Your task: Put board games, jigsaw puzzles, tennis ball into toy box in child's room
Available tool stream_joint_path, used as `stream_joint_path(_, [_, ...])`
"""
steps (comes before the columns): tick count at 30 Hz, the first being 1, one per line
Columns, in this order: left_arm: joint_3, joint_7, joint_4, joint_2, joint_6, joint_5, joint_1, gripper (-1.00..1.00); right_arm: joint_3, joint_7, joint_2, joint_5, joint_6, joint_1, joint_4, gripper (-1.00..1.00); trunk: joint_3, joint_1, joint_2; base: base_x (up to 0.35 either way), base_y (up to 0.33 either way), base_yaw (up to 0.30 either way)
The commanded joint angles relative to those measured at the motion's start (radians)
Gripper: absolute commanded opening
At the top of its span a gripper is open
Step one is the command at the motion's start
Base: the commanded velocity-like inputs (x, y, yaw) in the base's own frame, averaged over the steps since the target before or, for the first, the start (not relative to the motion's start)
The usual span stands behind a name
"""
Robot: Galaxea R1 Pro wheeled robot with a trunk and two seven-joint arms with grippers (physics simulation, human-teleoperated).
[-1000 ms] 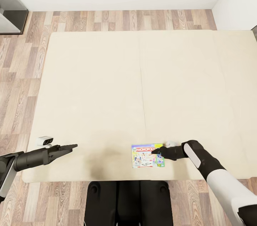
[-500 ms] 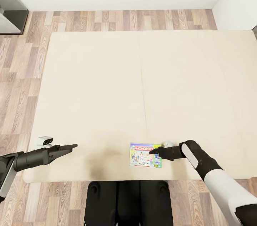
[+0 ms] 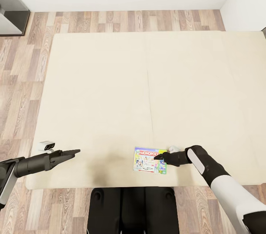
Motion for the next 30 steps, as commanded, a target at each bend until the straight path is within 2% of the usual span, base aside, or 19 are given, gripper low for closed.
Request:
stream_joint_path(1, [0.0, -0.004, 0.0, 0.0, 0.011, 0.0, 0.0, 1.0, 0.003, 0.007, -0.001, 0.006, 0.001, -0.001, -0.001, 1.0, -0.001, 0.001, -0.002, 0.0, 0.0, 0.0])
stream_joint_path(30, [0.0, -0.004, 0.0, 0.002, 0.011, 0.0, 0.0, 1.0, 0.003, 0.008, 0.003, 0.006, 0.001, 0.0, -0.001, 1.0, -0.001, 0.001, -0.002, -0.009, 0.052, 0.0])
